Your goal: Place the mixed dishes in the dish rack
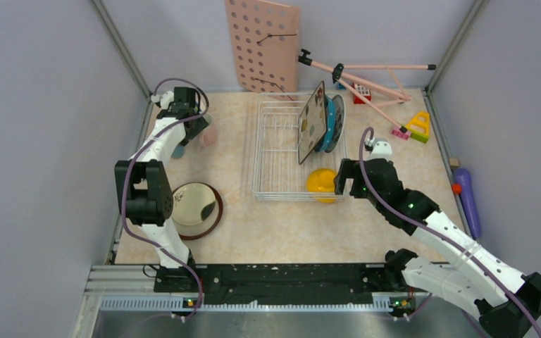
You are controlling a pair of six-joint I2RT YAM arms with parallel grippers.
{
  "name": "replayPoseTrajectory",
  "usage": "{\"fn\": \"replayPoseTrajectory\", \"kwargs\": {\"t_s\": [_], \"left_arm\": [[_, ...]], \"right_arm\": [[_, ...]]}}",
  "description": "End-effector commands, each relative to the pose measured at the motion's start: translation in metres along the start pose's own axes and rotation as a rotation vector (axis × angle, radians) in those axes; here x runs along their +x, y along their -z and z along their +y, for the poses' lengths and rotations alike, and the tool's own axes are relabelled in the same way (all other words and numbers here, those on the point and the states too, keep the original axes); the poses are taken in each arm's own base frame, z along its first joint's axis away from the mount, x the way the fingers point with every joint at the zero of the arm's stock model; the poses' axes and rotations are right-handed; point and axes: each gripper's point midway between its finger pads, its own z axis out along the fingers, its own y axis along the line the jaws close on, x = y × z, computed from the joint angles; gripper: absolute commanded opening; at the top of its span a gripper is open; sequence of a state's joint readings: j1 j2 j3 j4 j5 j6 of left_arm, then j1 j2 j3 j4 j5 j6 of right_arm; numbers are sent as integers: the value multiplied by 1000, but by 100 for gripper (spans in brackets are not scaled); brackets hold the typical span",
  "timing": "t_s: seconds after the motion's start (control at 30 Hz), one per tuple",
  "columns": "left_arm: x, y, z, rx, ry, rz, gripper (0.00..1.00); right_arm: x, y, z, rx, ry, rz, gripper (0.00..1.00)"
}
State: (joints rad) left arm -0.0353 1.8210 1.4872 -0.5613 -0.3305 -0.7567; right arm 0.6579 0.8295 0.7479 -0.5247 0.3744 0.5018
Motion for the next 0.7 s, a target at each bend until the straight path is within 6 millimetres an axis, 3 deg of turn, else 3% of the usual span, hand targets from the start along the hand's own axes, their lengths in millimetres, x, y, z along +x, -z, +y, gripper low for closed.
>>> {"fn": "replayPoseTrajectory", "kwargs": {"t_s": [0.0,0.1,0.33,0.43,0.5,0.53,0.6,0.67], "left_arm": [[-22,-2,-18,42,5,-52,61],[-22,-4,-21,51,5,-48,53],[-16,-12,-30,88,-3,-26,48],[-14,-15,-31,91,-3,-15,36],[-13,-14,-31,92,-8,-12,14],[-14,-13,-32,93,-7,-12,8],[-17,-6,-33,101,-6,-15,0],[-23,5,-34,115,0,-27,0]], "right_arm": [[-25,11,9,-37,-44,-62,95],[-24,10,8,-35,-42,-60,95],[-25,11,10,-43,-41,-58,95],[-28,12,10,-42,-38,-60,95],[-28,13,10,-40,-39,-61,95],[-28,14,10,-42,-40,-60,95],[-29,15,10,-45,-41,-61,95],[-30,15,11,-47,-40,-62,95]]}}
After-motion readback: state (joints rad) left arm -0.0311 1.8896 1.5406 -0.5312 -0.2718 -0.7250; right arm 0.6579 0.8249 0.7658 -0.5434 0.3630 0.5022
